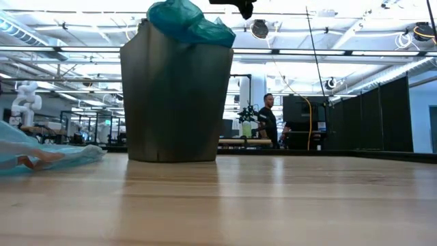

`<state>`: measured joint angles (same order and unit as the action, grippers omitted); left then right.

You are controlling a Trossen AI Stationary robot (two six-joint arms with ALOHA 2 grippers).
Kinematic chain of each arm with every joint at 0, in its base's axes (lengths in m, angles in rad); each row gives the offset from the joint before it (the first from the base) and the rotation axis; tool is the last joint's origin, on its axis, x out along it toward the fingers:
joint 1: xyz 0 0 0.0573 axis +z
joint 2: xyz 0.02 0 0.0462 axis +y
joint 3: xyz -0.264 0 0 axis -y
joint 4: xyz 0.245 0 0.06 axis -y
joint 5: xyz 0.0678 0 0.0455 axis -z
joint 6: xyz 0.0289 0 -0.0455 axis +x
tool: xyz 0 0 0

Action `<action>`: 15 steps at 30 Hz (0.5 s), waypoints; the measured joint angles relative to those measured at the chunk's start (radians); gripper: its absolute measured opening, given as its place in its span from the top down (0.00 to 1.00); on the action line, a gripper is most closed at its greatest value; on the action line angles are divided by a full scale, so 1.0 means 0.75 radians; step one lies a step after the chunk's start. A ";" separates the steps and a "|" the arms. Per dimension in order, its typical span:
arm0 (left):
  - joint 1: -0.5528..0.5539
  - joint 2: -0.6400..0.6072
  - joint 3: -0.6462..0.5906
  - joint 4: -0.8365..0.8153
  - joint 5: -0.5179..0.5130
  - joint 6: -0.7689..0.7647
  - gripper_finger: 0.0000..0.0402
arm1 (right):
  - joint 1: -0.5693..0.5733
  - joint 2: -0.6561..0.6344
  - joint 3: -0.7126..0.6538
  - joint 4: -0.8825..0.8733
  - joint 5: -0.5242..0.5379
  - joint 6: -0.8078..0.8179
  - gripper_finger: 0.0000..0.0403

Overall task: Place trash/remove bag and relplace
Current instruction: Remove the blue trash bag from the black trash bin

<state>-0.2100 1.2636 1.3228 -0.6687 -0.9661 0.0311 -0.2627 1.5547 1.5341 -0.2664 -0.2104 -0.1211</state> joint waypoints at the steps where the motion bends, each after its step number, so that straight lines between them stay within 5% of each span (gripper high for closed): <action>1: 0.000 0.000 0.000 -0.002 0.000 0.000 1.00 | -0.010 -0.012 0.001 -0.003 0.001 0.000 0.76; 8: 0.000 0.000 0.000 -0.026 0.001 0.000 1.00 | -0.153 -0.042 0.001 -0.225 0.022 0.123 0.55; 15: 0.000 0.000 0.000 -0.035 0.002 0.000 1.00 | -0.338 0.006 0.001 -0.257 -0.382 0.350 0.53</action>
<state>-0.2100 1.2636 1.3228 -0.6951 -0.9649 0.0312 -0.5164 1.5593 1.5345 -0.4594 -0.4972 0.1414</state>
